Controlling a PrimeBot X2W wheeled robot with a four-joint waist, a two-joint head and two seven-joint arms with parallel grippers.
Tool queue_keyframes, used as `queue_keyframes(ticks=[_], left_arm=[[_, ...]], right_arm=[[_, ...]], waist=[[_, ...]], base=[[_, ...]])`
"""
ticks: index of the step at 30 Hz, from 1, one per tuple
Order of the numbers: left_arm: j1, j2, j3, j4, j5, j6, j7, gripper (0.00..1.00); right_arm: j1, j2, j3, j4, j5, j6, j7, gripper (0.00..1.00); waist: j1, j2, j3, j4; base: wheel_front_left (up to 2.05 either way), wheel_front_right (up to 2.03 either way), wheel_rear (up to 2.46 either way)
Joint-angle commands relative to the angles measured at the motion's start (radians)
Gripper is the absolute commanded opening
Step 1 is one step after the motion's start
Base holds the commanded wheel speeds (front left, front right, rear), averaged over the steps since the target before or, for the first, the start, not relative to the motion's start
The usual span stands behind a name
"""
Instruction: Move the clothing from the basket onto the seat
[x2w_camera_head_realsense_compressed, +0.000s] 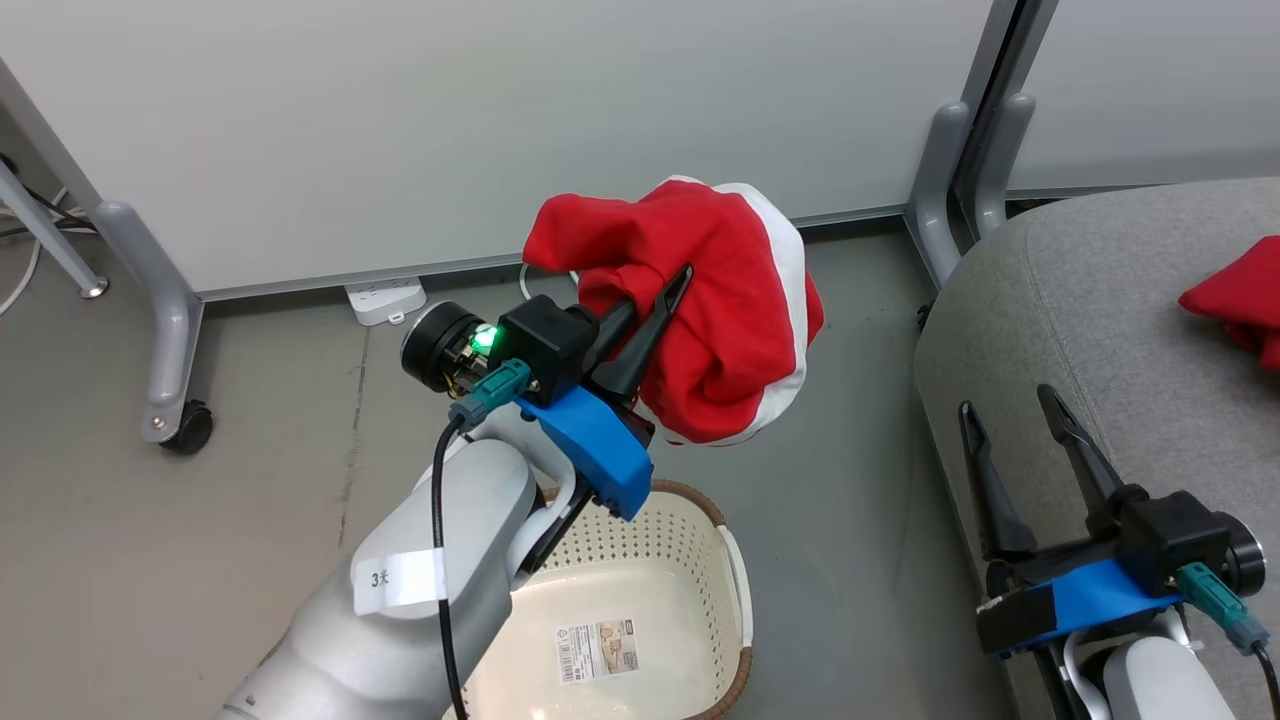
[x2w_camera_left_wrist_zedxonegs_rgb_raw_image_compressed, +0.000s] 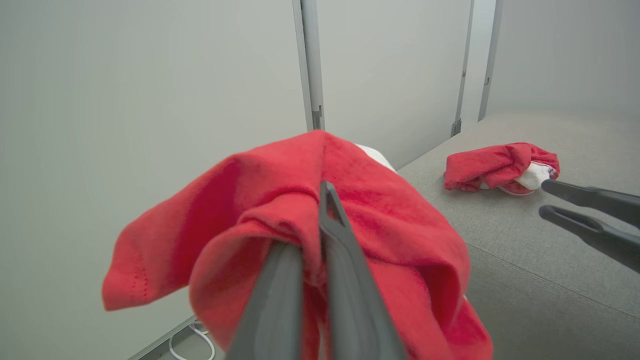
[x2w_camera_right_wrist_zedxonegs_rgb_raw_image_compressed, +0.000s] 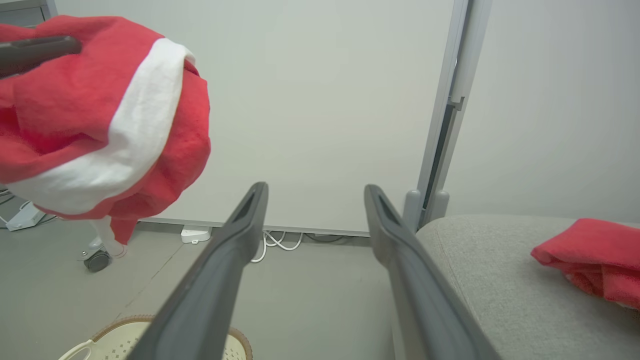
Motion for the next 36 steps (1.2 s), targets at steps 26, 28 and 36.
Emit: queue_keyframes(ticks=[26, 28, 36], left_arm=[[-0.037, -0.013, -0.018, -0.024, 0.028, -0.001, -0.005, 0.00], [-0.041, -0.016, -0.023, -0.029, 0.029, -0.001, -0.005, 0.00], [-0.057, -0.025, -0.046, -0.068, 0.038, -0.001, -0.005, 0.00]], right_arm=[[-0.292, -0.025, 0.244, 0.047, 0.048, 0.000, -0.003, 1.00], [-0.314, -0.025, 0.253, 0.070, 0.051, 0.000, -0.003, 1.00], [-0.363, -0.022, 0.276, 0.173, 0.145, 0.000, -0.003, 1.00]], waist=[[0.0001, -0.0001, 0.074, 0.023], [0.0001, -0.0001, 0.083, 0.030], [0.0001, -0.0001, 0.111, 0.056]], base=[[0.00, 0.00, 0.00], [0.00, 0.00, 0.00], [0.00, 0.00, 0.00]])
